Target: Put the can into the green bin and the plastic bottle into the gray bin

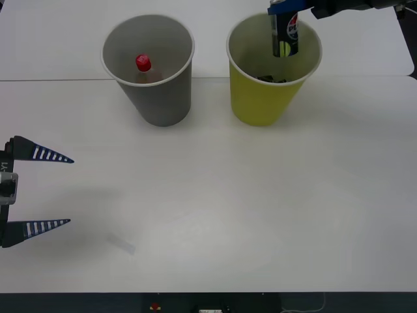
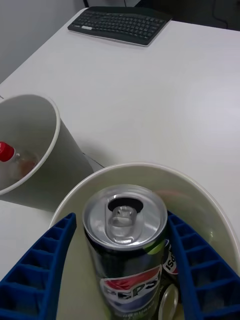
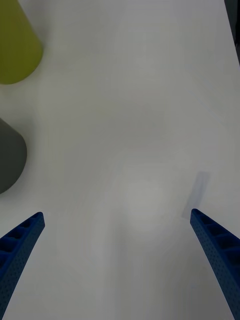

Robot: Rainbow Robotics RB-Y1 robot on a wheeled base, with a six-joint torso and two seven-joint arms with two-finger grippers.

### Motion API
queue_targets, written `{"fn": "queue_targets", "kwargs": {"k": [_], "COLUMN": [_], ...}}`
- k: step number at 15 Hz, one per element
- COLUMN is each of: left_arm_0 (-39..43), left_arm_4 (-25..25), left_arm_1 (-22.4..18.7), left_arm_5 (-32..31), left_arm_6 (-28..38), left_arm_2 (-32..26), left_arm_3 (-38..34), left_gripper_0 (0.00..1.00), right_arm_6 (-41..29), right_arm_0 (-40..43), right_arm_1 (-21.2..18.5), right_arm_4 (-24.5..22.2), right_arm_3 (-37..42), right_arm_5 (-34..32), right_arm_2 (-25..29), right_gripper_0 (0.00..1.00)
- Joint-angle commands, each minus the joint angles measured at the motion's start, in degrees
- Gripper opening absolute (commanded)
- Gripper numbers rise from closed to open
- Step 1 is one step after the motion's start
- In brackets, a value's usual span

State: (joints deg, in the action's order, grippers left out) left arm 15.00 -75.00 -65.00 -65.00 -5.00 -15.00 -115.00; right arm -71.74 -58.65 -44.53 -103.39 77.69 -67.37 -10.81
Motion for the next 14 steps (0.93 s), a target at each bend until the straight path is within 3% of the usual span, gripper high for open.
{"fn": "queue_targets", "kwargs": {"k": [1, 3, 7, 14], "left_arm_0": [0.00, 0.00, 0.00, 0.00], "left_arm_4": [0.00, 0.00, 0.00, 0.00], "left_arm_1": [0.00, 0.00, 0.00, 0.00], "left_arm_5": [0.00, 0.00, 0.00, 0.00], "left_arm_6": [0.00, 0.00, 0.00, 0.00], "left_arm_2": [0.00, 0.00, 0.00, 0.00], "left_arm_3": [0.00, 0.00, 0.00, 0.00], "left_gripper_0": [1.00, 1.00, 1.00, 1.00], "right_arm_6": [0.64, 1.87, 6.88, 7.94], "right_arm_0": [-0.06, 0.03, 1.53, 16.99], "right_arm_1": [-0.03, -0.12, -2.14, -6.80], "right_arm_4": [0.56, 1.35, 9.00, 12.86], "right_arm_3": [0.00, 0.00, 0.44, 20.57], "right_arm_5": [0.05, -0.04, -0.04, -0.04], "right_arm_2": [0.00, 0.00, 0.26, 8.35], "right_gripper_0": [1.00, 1.00, 1.00, 1.00]}}
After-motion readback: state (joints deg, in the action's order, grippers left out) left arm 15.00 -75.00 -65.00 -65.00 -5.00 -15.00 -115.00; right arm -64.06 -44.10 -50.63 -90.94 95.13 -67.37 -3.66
